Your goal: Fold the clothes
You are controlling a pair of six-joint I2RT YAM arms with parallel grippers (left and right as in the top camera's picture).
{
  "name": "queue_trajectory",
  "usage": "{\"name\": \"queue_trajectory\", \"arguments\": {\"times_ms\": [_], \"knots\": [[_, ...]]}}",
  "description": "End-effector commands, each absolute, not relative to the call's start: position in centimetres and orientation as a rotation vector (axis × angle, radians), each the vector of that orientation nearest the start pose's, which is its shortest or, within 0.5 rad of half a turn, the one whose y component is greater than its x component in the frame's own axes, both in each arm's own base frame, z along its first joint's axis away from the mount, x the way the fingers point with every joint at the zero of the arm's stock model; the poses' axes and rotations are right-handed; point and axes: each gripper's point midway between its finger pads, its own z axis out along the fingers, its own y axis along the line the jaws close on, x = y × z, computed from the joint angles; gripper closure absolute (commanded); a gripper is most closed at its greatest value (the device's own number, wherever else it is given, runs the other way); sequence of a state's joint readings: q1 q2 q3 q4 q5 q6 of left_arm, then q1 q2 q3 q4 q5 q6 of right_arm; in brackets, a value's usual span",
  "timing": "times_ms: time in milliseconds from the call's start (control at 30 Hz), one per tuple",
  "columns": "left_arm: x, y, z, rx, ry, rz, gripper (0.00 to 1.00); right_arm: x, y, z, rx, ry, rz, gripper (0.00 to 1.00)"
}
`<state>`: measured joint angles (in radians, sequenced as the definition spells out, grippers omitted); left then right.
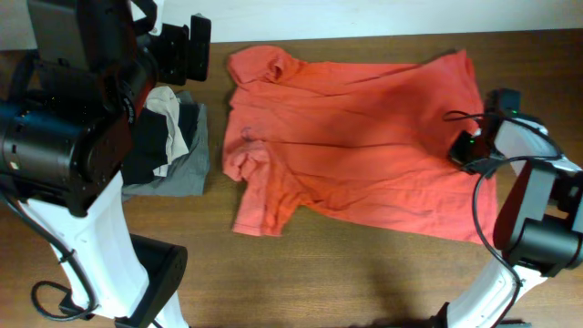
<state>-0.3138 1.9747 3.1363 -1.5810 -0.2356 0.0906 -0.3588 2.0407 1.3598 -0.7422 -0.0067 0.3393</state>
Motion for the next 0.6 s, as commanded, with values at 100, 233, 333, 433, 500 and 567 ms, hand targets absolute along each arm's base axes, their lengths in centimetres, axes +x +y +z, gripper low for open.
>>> {"name": "queue_trajectory", "arguments": {"times_ms": [100,233,333,433,500,567], "knots": [[37.6,-8.1,51.0,0.271,1.956,0.094,0.02,37.0,-14.5,-1.1,0.871,2.897,0.038,0.95],[36.1,-6.6,51.7,0.234,1.952,0.156,0.04,39.3,-11.9,2.9,0.712,2.82,0.287,0.85],[33.2,-4.8,52.6,0.17,1.954,0.184,0.04,40.0,-10.7,7.0,0.647,2.735,0.383,0.7],[30.6,-3.9,51.8,0.083,2.01,0.129,0.03,39.6,-9.8,11.1,0.612,2.665,0.419,0.4],[30.0,-4.7,50.6,0.1,2.065,0.059,0.01,39.1,-9.5,13.7,0.598,2.621,0.412,0.33],[30.0,-5.0,48.7,0.116,2.142,0.063,0.01,38.7,-9.3,15.6,0.584,2.583,0.4,0.27]]}}
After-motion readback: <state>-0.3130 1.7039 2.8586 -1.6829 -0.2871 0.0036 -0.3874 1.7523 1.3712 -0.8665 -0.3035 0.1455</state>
